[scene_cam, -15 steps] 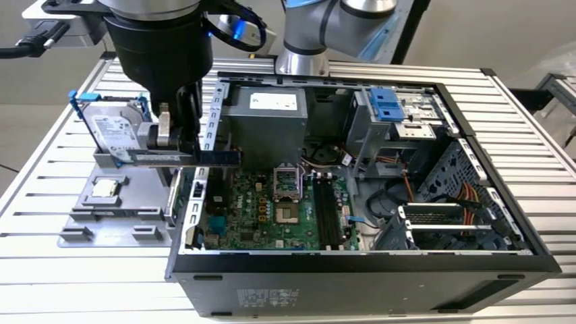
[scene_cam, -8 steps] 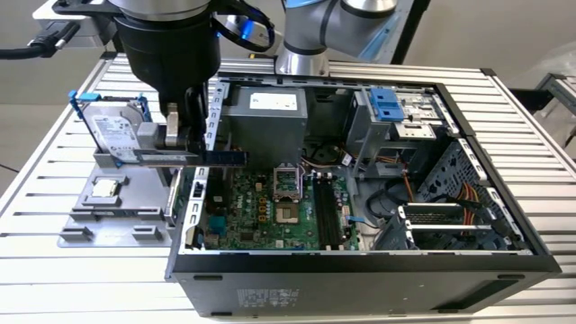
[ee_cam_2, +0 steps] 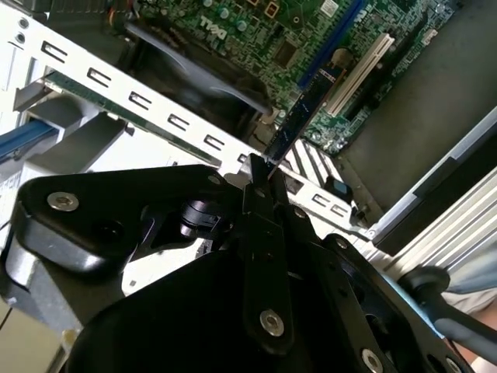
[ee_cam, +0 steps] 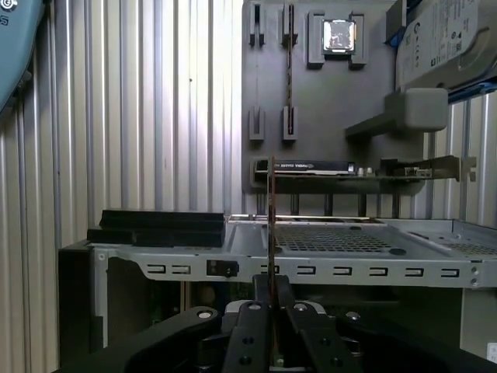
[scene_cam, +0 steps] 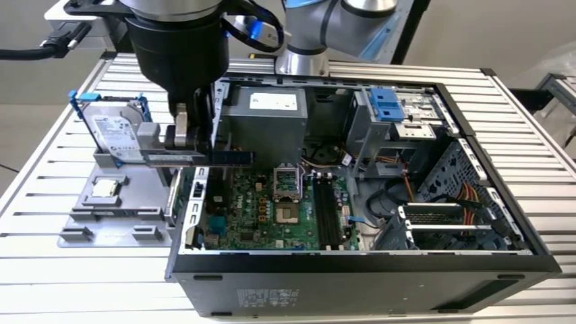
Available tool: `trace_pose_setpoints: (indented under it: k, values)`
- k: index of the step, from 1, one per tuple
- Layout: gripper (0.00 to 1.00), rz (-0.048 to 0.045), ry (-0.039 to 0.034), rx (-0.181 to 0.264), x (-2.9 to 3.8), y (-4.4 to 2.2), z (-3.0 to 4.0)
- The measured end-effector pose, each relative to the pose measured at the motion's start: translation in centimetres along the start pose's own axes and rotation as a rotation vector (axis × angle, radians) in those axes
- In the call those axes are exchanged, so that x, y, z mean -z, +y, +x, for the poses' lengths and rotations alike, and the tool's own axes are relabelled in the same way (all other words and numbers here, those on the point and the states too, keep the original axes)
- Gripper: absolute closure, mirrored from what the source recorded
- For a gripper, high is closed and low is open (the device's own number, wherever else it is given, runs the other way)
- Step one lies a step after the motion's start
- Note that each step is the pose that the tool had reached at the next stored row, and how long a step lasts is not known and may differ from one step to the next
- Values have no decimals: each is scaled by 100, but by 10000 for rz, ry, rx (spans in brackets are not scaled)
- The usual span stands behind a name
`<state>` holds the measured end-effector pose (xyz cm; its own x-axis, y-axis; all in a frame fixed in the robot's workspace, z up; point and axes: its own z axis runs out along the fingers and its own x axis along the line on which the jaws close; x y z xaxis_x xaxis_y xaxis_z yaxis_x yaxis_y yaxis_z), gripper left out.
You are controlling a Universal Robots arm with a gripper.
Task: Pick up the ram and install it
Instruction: 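Pick up the ram and move it above insertion slot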
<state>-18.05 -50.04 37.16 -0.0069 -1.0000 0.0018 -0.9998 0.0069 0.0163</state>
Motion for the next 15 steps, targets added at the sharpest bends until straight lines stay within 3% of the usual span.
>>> trace_pose_setpoints:
  k: [15]
  values:
    - [100,-1,1,0,3,-150,-1]
